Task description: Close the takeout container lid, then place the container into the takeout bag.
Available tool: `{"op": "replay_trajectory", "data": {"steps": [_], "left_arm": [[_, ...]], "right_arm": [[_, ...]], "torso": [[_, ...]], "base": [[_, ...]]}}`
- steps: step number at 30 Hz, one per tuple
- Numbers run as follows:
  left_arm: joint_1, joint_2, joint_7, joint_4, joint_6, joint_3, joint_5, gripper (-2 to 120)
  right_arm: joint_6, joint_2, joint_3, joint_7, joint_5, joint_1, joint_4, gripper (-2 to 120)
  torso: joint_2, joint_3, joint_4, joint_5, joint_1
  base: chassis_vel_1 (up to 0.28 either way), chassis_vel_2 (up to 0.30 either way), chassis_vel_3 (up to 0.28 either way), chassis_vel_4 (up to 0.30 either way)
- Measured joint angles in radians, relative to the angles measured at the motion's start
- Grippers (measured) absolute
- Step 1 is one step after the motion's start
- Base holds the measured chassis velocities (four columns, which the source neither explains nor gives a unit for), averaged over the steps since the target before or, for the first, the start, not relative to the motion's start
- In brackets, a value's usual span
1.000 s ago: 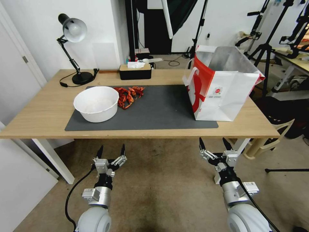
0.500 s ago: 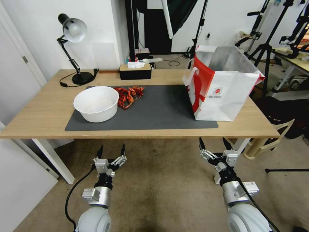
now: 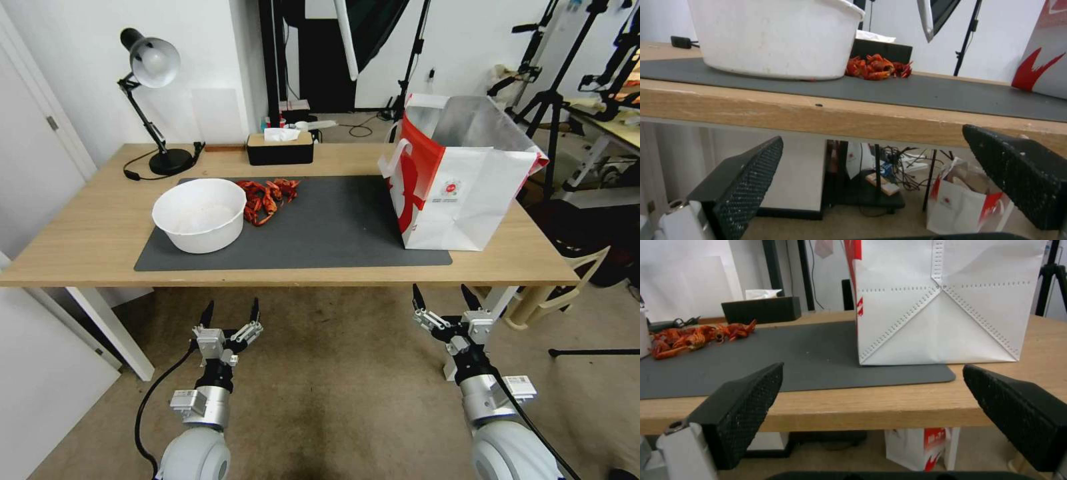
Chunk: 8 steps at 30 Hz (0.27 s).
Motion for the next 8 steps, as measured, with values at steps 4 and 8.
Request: {"op": "replay_trajectory", "data": {"steps": [4,8], "left_arm": [[0.0,0.0,0.0,0.0,0.0,0.0,0.0,100],[0.0,0.0,0.0,0.0,0.0,0.0,0.0,100]], "right_arm": [[0.0,0.0,0.0,0.0,0.0,0.0,0.0,100],[0.0,0.0,0.0,0.0,0.0,0.0,0.0,100]], "torso": [[0.0,0.0,0.0,0.0,0.0],[0.0,0.0,0.0,0.0,0.0]], "base": [[0.0,0.0,0.0,0.0],[0.0,0.0,0.0,0.0]]}}
